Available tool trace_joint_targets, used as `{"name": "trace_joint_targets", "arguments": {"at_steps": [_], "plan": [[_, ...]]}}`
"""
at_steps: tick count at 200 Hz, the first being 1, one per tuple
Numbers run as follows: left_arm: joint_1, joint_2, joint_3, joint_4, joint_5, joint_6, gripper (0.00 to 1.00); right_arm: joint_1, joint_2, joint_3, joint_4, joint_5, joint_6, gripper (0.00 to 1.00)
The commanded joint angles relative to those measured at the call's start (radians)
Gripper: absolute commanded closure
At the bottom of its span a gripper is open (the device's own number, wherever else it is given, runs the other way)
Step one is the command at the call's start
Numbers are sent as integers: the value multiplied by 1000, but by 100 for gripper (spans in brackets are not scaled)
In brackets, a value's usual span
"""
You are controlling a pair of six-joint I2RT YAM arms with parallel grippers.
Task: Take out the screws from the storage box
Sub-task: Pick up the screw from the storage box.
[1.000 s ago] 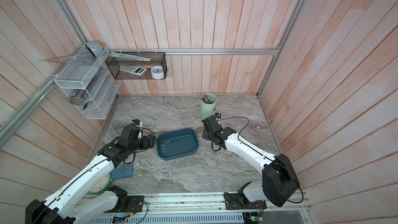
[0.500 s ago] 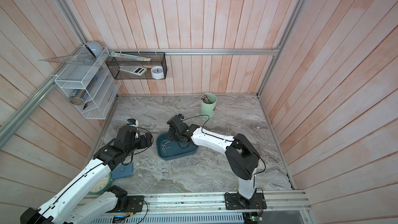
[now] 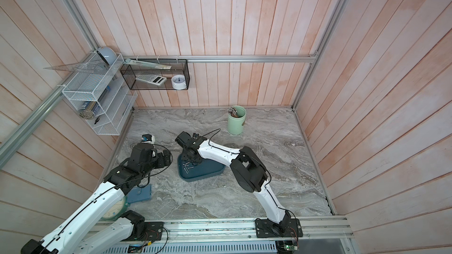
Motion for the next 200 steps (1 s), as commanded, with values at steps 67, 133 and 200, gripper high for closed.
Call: {"name": "trace_joint_targets", "arguments": {"at_steps": [67, 133, 200], "plan": [[-2, -34, -7, 5, -51, 17, 4, 23, 135, 143, -145, 37, 47, 64], [-2, -51, -15, 16, -55, 16, 4, 28, 222, 273, -258, 77, 73, 63], [-1, -48, -16, 16, -51, 15, 4, 31, 241, 281, -335, 65, 14, 77]]}}
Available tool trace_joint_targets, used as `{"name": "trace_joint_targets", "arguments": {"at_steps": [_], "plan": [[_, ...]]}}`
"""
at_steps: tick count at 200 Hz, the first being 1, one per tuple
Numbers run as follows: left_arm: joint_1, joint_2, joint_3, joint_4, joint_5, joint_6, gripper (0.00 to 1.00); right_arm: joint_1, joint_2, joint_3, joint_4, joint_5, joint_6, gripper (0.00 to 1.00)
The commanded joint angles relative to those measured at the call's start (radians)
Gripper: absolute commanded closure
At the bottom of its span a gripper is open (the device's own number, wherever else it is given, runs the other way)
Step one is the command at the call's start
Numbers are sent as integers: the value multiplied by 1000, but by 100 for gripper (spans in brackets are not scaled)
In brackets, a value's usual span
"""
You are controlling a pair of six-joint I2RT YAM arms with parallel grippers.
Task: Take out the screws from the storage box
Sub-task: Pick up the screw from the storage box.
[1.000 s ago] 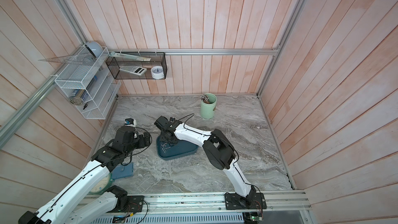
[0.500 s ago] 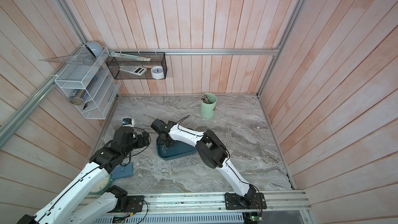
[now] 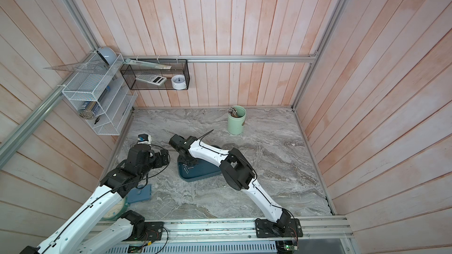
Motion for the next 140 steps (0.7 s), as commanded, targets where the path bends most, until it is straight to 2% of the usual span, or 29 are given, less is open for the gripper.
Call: {"name": "trace_joint_targets", "arguments": {"at_steps": [1, 50, 105, 140], "plan": [[-1, -6, -13, 15, -12, 16, 4, 8, 41, 8, -93, 8, -28, 77], [-2, -6, -13, 13, -12, 16, 4, 5, -5, -30, -78, 45, -94, 93], [-2, -3, -15, 16, -12, 15, 4, -28, -21, -35, -158, 88, -188, 95], [-2, 6, -16, 19, 6, 16, 4, -54, -52, -94, -180, 112, -222, 95]]}}
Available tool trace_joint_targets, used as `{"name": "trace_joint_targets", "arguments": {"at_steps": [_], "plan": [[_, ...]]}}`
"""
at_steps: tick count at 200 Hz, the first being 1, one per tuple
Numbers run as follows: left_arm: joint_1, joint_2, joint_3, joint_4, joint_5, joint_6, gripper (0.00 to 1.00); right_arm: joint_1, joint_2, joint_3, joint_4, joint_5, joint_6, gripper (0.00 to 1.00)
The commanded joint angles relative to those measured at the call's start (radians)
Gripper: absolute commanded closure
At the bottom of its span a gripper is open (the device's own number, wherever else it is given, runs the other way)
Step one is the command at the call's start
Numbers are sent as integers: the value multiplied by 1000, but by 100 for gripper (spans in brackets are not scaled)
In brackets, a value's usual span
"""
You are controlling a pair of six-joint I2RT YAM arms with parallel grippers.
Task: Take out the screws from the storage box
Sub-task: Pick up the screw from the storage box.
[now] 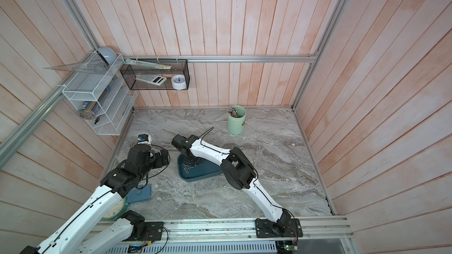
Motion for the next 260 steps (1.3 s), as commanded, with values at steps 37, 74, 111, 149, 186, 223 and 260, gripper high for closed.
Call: {"name": "trace_joint_targets", "arguments": {"at_steps": [37, 74, 111, 149, 186, 223, 260], "plan": [[-1, 27, -6, 13, 33, 17, 4, -44, -100, -223, 48, 11, -33, 82], [-2, 37, -7, 14, 44, 16, 4, -57, -91, -257, 73, -43, -21, 82], [-1, 41, -8, 17, 50, 16, 4, -63, -103, -253, 66, -51, -31, 92], [-1, 50, -7, 20, 82, 16, 4, -69, -182, -239, 73, -41, -56, 95], [-2, 50, -8, 25, 109, 16, 4, -68, -296, -306, 199, -95, -58, 95], [-1, 54, -8, 24, 133, 13, 4, -68, -355, -389, 334, -171, -40, 96], [-2, 58, -7, 21, 134, 15, 4, -69, -381, -385, 281, -116, -98, 97]]}}
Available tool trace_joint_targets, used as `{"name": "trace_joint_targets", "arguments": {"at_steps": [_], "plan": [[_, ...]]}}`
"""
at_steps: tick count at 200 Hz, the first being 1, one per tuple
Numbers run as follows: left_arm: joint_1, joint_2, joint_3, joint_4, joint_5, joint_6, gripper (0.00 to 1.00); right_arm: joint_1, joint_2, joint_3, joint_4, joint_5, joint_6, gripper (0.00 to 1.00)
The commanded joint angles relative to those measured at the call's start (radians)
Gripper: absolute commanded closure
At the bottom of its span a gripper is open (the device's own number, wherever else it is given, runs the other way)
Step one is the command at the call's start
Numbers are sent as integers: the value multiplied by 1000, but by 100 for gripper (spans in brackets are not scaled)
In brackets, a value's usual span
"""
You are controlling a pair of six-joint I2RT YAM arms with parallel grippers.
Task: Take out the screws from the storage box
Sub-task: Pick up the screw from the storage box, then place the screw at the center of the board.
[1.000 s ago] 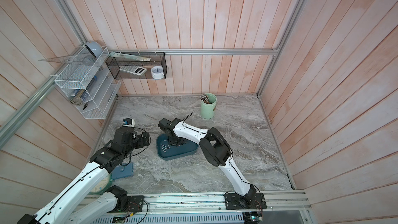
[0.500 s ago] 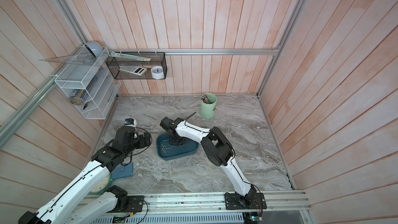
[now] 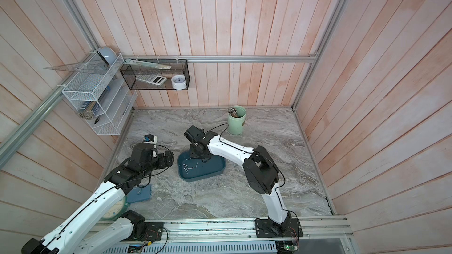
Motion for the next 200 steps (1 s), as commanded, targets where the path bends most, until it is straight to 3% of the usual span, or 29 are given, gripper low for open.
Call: {"name": "trace_joint_targets", "arguments": {"at_steps": [1, 46, 89, 112, 131, 167, 200], "plan": [[-2, 4, -7, 15, 16, 14, 4, -5, -27, -10, -24, 32, -47, 97], [-2, 7, -5, 15, 13, 13, 4, -18, -164, -48, -189, 242, -200, 98], [-2, 9, -4, 14, 10, 16, 4, -84, -401, -292, -134, 396, -189, 97], [-1, 11, -4, 15, 10, 15, 4, -134, -502, -444, -26, 391, -197, 96], [-2, 14, -1, 11, 10, 14, 4, -199, -528, -509, 1, 282, -188, 96], [-2, 15, -3, 11, 10, 15, 4, -268, -483, -546, -38, 173, -181, 99], [-2, 17, -2, 11, 12, 14, 4, -285, -378, -539, -89, 151, -231, 99]]}}
